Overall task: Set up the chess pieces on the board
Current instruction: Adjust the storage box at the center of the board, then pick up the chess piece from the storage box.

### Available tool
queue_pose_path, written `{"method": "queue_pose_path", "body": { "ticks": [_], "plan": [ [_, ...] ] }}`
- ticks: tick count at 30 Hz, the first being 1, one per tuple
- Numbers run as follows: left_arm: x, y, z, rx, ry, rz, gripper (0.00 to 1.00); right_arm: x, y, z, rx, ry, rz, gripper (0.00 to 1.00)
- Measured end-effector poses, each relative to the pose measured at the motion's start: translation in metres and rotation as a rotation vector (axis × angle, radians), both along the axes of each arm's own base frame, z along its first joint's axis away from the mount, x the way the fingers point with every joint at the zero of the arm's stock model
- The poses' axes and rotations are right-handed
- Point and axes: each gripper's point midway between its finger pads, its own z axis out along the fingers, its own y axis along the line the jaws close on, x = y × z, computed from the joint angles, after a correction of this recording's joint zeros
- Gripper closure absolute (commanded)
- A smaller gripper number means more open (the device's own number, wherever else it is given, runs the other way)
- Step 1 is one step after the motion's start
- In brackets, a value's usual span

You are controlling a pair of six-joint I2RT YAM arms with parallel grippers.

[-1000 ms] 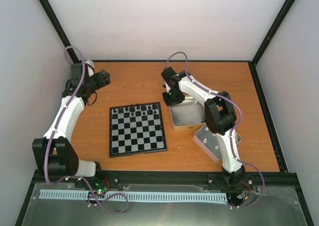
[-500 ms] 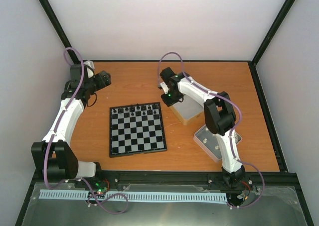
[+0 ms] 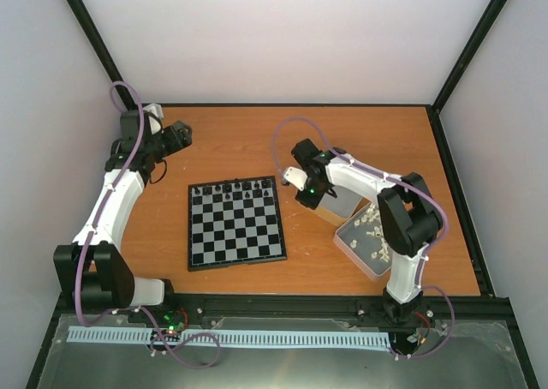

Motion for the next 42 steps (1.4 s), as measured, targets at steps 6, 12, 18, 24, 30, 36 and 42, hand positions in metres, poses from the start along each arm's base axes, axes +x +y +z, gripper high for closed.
{"method": "queue_pose_path", "body": {
  "ticks": [6, 12, 18, 24, 30, 36, 42],
  "plan": [
    [-0.004, -0.001, -0.002, -0.002, 0.001, -0.003, 0.17, -0.021, -0.006, -0.001, -0.016, -0.036, 0.182, 0.76],
    [-0.007, -0.001, -0.001, -0.003, -0.005, -0.006, 0.17, -0.016, 0.007, 0.007, 0.021, -0.056, 0.179, 0.50],
    [-0.012, -0.002, 0.001, -0.005, -0.015, -0.009, 0.17, 0.009, 0.036, 0.049, 0.182, -0.107, -0.009, 0.47],
    [-0.035, -0.002, 0.007, 0.000, -0.043, -0.005, 0.15, 0.029, 0.023, 0.086, 0.286, -0.184, -0.453, 0.52],
    [-0.066, -0.004, 0.011, -0.004, -0.082, -0.006, 0.13, 0.054, -0.032, 0.062, 0.121, -0.298, -0.996, 0.63],
    [-0.086, -0.013, -0.006, -0.046, -0.052, -0.033, 0.13, 0.059, -0.092, 0.033, -0.092, -0.410, -1.318, 0.66],
    [-0.087, -0.017, -0.011, -0.066, -0.031, -0.052, 0.13, 0.070, -0.131, 0.023, -0.140, -0.448, -1.459, 0.65]
  ]
}}
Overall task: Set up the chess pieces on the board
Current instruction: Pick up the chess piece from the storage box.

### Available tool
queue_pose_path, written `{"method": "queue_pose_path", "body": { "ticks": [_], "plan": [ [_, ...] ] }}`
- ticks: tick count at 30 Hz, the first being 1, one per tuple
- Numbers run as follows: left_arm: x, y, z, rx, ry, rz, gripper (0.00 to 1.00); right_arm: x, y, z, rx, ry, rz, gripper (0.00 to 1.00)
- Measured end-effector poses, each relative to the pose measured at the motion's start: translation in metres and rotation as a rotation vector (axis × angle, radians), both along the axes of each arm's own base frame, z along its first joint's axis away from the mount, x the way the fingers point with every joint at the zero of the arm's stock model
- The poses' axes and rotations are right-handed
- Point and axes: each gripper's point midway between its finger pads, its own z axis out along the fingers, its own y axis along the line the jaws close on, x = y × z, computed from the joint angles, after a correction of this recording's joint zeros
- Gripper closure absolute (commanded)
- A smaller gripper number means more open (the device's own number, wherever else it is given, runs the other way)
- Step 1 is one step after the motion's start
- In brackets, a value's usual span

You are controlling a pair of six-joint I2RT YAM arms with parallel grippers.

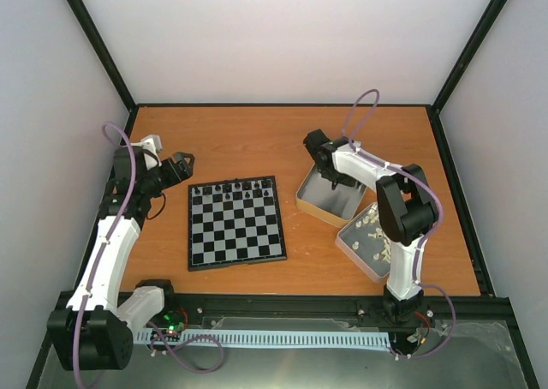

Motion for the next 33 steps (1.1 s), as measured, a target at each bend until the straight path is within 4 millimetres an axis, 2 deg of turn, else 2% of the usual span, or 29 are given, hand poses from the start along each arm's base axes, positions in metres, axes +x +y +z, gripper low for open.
{"method": "queue_pose_path", "body": {
  "ticks": [7, 11, 19, 25, 30, 33],
  "plan": [
    [0.007, -0.001, -0.009, -0.005, 0.039, -0.005, 0.13, 0.010, -0.030, -0.018, 0.037, 0.011, -0.088, 0.62],
    [0.012, -0.001, -0.007, -0.005, 0.042, -0.006, 0.13, 0.007, -0.035, -0.031, 0.052, 0.038, -0.102, 0.63],
    [0.017, -0.001, -0.011, -0.007, 0.059, -0.008, 0.13, 0.003, -0.044, -0.046, 0.088, 0.059, -0.122, 0.75],
    [0.020, -0.001, -0.011, -0.007, 0.064, -0.008, 0.13, 0.003, -0.045, -0.056, 0.114, 0.056, -0.115, 0.75],
    [0.022, 0.000, -0.005, -0.006, 0.052, -0.008, 0.13, 0.014, -0.046, -0.057, 0.152, 0.009, -0.108, 0.73],
    [0.022, 0.000, -0.004, -0.006, 0.050, -0.008, 0.13, 0.017, -0.047, -0.057, 0.174, -0.004, -0.100, 0.77]
  ]
}}
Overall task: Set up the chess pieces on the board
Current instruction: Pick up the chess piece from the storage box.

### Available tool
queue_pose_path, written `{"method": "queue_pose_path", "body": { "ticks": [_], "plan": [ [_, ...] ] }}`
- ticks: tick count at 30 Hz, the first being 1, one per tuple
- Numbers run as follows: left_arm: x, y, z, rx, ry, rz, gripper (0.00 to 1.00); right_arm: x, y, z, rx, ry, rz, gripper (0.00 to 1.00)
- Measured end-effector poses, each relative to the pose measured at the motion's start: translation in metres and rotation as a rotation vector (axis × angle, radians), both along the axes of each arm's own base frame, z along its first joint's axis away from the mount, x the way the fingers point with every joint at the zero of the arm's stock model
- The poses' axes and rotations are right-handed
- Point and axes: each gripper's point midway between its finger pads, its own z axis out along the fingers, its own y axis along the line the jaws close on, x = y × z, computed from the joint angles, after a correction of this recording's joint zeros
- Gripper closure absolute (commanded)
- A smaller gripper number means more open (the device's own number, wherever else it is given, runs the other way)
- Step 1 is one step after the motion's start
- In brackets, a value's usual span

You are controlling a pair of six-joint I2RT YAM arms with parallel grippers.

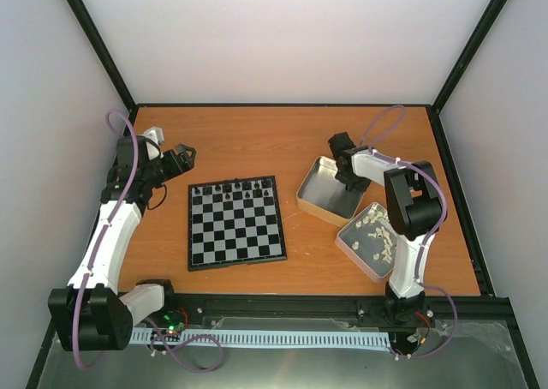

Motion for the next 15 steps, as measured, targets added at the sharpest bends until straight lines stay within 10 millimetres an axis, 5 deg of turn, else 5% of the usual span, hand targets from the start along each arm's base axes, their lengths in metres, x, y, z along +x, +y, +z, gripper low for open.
{"method": "queue_pose_path", "body": {
  "ticks": [7, 15],
  "plan": [
    [0.000, 0.000, 0.001, 0.000, 0.000, 0.001, 0.13, 0.008, 0.004, -0.001, 0.051, -0.032, 0.018, 0.96],
    [0.001, 0.000, 0.006, 0.001, -0.009, 0.000, 0.13, 0.000, 0.017, 0.002, 0.159, -0.019, 0.062, 0.96]
  ]
}}
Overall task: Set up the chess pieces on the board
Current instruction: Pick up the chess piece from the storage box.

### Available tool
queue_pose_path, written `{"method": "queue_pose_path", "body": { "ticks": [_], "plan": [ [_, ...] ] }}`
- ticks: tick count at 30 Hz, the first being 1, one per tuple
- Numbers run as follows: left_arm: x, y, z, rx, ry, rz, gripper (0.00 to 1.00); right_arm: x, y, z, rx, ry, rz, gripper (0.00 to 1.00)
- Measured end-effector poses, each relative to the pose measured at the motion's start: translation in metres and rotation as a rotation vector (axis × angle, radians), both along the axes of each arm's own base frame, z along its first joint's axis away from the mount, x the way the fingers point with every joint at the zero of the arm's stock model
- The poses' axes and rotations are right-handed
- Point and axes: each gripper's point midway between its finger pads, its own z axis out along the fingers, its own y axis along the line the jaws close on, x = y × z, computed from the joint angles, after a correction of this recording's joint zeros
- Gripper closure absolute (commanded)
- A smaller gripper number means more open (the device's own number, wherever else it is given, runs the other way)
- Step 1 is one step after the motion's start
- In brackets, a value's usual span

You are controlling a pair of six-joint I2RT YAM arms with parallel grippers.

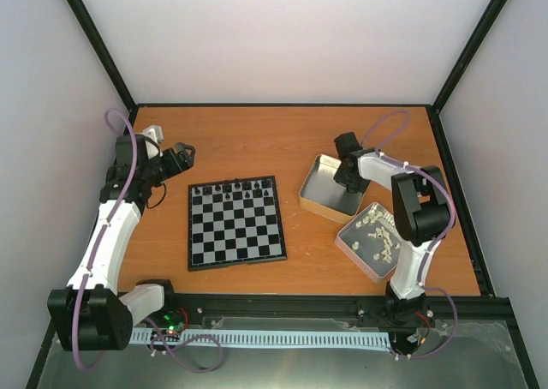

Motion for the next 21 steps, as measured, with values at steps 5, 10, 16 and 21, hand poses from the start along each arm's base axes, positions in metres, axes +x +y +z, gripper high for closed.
{"method": "queue_pose_path", "body": {
  "ticks": [5, 10, 16, 21],
  "plan": [
    [0.000, 0.000, 0.000, 0.000, 0.002, 0.000, 0.13, -0.025, 0.016, 0.011, 0.101, 0.081, 0.063, 0.94],
    [0.000, -0.001, 0.000, -0.002, 0.002, -0.003, 0.13, -0.046, 0.038, 0.031, 0.229, 0.157, 0.137, 0.94],
    [-0.002, -0.003, -0.002, -0.011, 0.005, -0.015, 0.13, -0.069, 0.078, 0.054, 0.405, 0.268, 0.257, 0.94],
    [-0.013, -0.006, -0.018, -0.021, 0.037, -0.028, 0.13, -0.086, 0.138, 0.092, 0.515, 0.318, 0.446, 0.94]
  ]
}}
